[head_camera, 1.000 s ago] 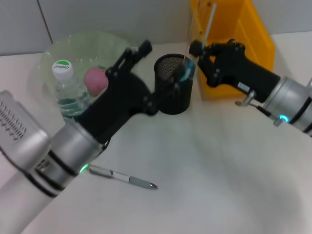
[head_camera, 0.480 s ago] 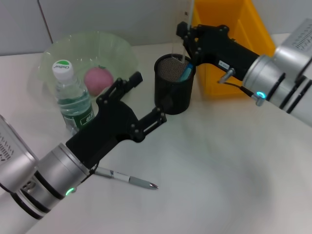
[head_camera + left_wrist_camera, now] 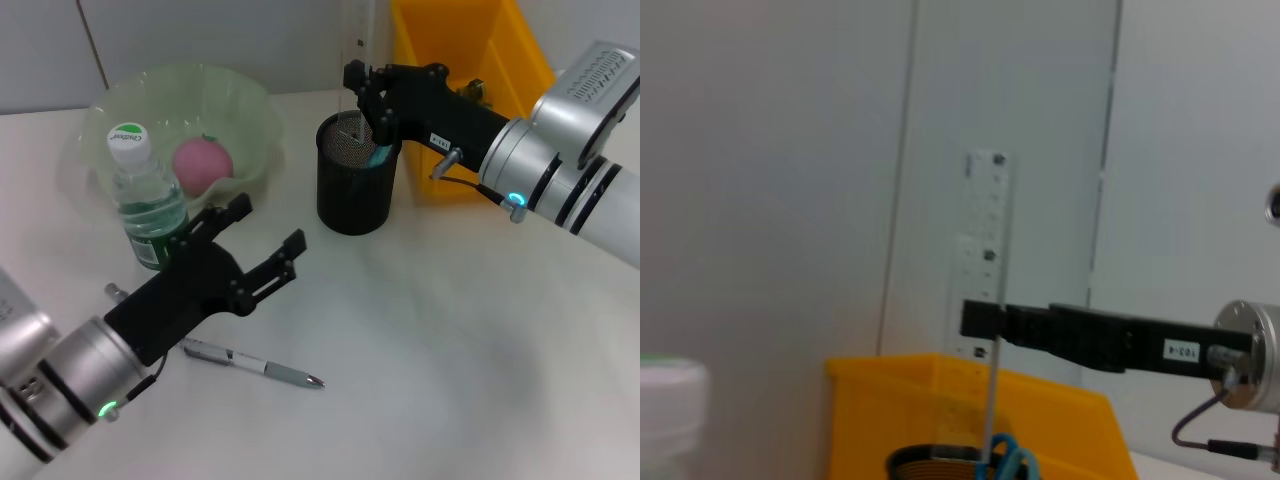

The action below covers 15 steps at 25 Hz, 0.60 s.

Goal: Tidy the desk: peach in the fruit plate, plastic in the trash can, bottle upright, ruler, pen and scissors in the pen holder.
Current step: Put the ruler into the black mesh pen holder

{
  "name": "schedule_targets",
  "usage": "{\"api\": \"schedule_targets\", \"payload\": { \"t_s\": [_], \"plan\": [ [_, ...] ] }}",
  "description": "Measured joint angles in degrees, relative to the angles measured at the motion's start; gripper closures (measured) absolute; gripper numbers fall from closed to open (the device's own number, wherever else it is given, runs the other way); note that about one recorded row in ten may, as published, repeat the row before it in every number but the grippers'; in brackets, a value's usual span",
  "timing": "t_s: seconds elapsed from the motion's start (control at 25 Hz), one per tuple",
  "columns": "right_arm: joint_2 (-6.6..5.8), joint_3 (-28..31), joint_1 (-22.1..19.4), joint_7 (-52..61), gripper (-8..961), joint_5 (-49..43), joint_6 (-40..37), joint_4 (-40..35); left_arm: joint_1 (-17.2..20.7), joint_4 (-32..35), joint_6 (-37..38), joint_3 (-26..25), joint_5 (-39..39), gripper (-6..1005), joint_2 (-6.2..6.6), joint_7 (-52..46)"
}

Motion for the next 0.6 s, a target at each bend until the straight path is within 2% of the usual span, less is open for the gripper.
{"api": "schedule_targets", "payload": {
  "t_s": [0.36,0.6],
  "plan": [
    [-0.01,0.1,1.7,0.0,891,0.3,3.3,1.0,0.8,-0.3,2.4,-0.1,0.0,190,0.24,-0.6],
    [-0.02,0.1,3.0,0.1,884,0.4,5.2,1.7,0.8,-0.3,3.3,-0.1,0.0,192,-0.22,-0.3]
  ]
}}
